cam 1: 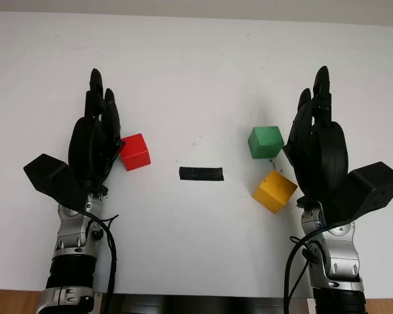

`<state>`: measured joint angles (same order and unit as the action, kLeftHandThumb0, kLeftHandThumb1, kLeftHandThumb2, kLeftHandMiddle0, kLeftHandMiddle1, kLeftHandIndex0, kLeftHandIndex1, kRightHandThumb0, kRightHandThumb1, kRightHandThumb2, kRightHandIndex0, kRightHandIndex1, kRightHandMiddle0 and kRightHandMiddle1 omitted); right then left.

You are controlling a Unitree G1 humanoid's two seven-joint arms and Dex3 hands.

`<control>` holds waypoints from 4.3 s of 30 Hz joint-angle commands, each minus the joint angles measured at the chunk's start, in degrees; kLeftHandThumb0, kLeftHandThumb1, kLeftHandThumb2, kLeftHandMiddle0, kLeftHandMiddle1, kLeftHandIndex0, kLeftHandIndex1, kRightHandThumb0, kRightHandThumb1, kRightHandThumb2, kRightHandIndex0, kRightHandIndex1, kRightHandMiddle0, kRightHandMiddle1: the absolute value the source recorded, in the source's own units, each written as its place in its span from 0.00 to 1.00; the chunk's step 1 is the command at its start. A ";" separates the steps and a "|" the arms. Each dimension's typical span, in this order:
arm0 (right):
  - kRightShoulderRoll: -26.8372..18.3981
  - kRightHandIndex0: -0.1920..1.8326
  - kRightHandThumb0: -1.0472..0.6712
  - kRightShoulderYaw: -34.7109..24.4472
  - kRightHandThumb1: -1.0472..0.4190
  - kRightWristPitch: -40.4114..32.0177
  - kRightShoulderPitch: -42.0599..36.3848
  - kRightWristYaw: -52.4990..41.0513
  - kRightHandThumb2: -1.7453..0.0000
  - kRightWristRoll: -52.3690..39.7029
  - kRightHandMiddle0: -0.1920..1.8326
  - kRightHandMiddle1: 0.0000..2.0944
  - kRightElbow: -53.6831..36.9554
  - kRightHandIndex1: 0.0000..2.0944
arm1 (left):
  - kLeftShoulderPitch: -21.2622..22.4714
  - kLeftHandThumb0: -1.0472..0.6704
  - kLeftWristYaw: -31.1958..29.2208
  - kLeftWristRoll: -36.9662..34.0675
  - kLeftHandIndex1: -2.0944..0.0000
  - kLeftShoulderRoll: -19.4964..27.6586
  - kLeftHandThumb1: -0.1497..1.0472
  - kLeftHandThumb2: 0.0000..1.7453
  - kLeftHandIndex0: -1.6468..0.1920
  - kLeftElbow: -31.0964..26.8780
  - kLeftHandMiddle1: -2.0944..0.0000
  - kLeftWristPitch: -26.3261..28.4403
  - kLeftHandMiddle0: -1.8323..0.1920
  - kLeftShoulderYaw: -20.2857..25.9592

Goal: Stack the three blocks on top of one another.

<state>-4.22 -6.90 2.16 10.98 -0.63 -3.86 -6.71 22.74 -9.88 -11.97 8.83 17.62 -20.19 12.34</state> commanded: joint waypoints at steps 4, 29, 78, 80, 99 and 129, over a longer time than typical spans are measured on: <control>0.28 0.00 0.18 0.06 0.00 0.44 -0.35 0.24 0.58 -0.17 0.00 0.00 -0.87 0.00 | -0.09 0.26 8.56 10.97 0.94 2.52 1.00 0.20 0.83 -4.23 0.96 -1.53 0.84 -0.19; 0.01 0.00 0.19 -0.15 0.00 -0.98 -1.55 0.25 0.59 -0.49 0.00 0.00 -3.92 0.00 | -9.61 0.08 -2.60 48.05 0.98 23.10 1.00 0.04 0.74 -38.69 0.98 29.23 0.91 -6.86; 0.04 0.00 0.18 -0.34 0.00 -0.45 -1.49 0.55 0.59 -0.18 0.00 0.00 -3.40 0.00 | -9.68 0.16 -5.08 73.85 0.61 23.00 0.98 0.03 0.79 -35.85 0.97 36.99 0.92 -18.86; 0.06 0.00 0.19 -0.48 0.00 -0.33 -1.45 0.39 0.59 -0.45 0.00 0.00 -3.34 0.00 | -9.62 0.16 -5.06 73.39 0.64 23.14 0.99 0.03 0.77 -35.78 0.97 36.52 0.91 -18.67; -0.46 0.00 0.19 -1.03 0.00 -1.08 -0.15 0.60 0.59 -0.65 0.00 0.00 -2.88 0.00 | -10.16 0.43 6.57 61.04 0.67 23.64 0.93 0.03 0.56 -32.28 0.97 24.83 0.76 -14.64; -0.69 0.00 0.19 -0.89 0.00 -0.57 0.61 0.25 0.59 0.24 0.00 0.00 -1.95 0.00 | -7.24 0.39 7.56 56.04 0.54 25.58 0.98 0.03 0.62 -37.25 0.97 13.20 0.74 -12.93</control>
<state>-4.33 -7.54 1.02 11.46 -0.38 -3.76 -8.78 14.03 -2.96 43.97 33.62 -18.31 -5.88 -0.57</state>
